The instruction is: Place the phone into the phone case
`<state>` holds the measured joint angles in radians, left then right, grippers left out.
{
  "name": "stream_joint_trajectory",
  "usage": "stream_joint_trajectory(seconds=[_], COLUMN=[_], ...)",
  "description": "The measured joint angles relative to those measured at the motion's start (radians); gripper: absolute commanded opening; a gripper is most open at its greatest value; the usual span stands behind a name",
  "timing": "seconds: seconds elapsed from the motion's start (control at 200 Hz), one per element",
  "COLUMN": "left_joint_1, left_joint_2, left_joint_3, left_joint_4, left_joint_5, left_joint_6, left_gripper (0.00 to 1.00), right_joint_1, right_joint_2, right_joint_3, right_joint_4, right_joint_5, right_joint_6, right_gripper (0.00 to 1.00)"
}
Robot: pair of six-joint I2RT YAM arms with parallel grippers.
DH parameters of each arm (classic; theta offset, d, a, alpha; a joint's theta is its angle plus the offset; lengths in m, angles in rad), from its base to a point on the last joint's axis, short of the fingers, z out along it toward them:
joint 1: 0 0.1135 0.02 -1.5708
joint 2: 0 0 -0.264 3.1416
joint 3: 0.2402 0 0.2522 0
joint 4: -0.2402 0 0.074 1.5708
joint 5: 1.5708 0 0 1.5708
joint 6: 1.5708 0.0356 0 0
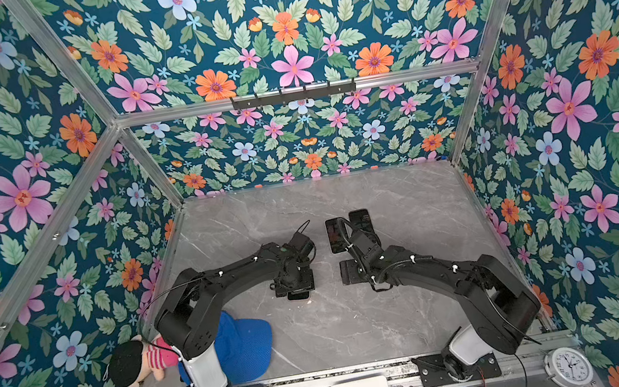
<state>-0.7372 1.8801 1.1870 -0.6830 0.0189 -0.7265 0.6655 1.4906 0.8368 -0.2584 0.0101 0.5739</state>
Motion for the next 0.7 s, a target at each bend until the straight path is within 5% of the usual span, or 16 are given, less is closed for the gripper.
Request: stream_joint_trajectory(seconds=[0.4,0.7], left_joint_1=[0.003,0.012], left_joint_2=[-0.001,0.100], left_joint_3=[0.030,0.218], left_joint_4=[-0.019,0.002], left_joint_5=[0.006,0.000], left_joint_6=[-0.008,0.002], left_gripper=[0.56,0.56], right_joint_1=[-0.001,-0.020], right_joint_2=[-0.022,-0.056], right_joint_3=[0.000,-0.014], right_joint_4=[-0.008,-0.030], right_joint_5=[0.018,0.032], right_joint_6=[0.000,0.000], right_gripper=[0.84,0.84])
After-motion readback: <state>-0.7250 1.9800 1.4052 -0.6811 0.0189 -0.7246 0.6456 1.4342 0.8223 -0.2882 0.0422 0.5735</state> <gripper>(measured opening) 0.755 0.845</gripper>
